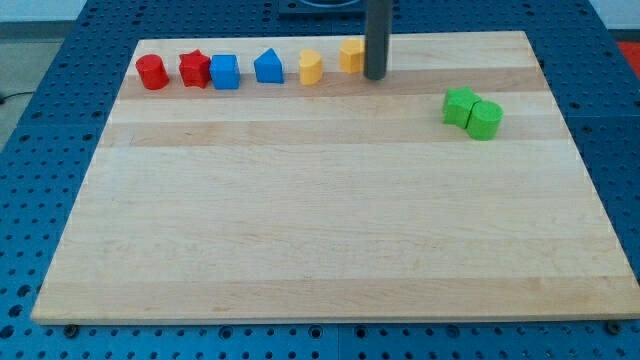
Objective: Slightly push the yellow blocks towards the center of the board
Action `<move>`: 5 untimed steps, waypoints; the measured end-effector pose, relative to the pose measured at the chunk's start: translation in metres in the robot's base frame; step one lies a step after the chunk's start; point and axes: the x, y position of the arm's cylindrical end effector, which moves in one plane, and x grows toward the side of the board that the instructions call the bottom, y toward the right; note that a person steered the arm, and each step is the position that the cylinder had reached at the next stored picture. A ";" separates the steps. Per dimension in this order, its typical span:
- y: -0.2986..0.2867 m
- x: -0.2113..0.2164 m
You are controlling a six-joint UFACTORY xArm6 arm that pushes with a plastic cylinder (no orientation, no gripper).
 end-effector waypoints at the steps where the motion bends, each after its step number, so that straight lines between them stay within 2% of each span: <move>1: 0.006 -0.044; 2: 0.000 -0.074; 5: -0.091 -0.024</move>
